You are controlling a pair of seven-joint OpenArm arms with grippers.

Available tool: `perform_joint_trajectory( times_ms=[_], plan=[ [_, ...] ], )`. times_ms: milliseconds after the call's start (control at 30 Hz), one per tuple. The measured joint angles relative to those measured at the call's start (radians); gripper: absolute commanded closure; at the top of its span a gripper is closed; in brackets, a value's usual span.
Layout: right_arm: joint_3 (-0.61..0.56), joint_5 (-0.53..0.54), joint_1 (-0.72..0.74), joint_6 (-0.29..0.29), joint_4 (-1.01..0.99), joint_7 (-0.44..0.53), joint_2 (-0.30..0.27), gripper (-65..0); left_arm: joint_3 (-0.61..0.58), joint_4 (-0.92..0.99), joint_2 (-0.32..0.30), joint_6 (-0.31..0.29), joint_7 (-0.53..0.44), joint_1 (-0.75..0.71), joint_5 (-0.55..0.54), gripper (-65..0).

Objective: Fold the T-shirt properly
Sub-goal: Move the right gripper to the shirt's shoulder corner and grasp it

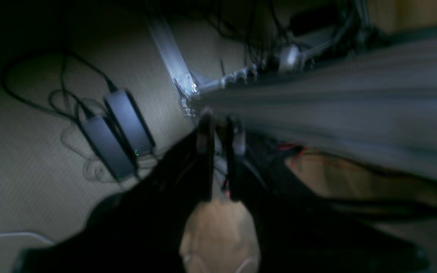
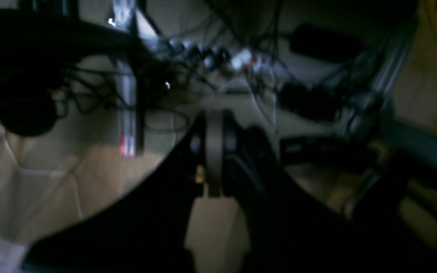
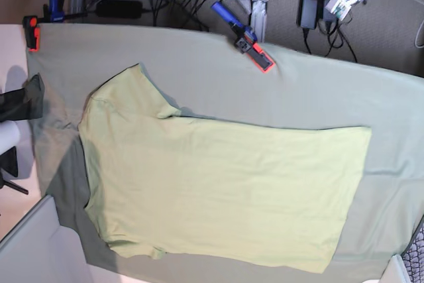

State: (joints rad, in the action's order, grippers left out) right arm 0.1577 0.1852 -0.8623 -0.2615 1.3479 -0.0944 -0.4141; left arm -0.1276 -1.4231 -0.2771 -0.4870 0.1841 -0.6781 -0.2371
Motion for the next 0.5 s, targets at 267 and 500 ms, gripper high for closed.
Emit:
perform_joint_trajectory(
  times_ms=[267,500],
  plan=[
    [0.266,0.209,-0.161,-0.004,0.440,-0.117,-0.016,0.0,0.131,-0.365,-0.038,-0.015,0.127,-0.159,-0.129,-25.7],
    [0.422,0.336,-0.057,0.012,0.535,-0.166,-0.015,-10.6,0.195,-0.467,-0.037,-0.020,0.162,-0.193,-0.156,-25.6]
  ],
)
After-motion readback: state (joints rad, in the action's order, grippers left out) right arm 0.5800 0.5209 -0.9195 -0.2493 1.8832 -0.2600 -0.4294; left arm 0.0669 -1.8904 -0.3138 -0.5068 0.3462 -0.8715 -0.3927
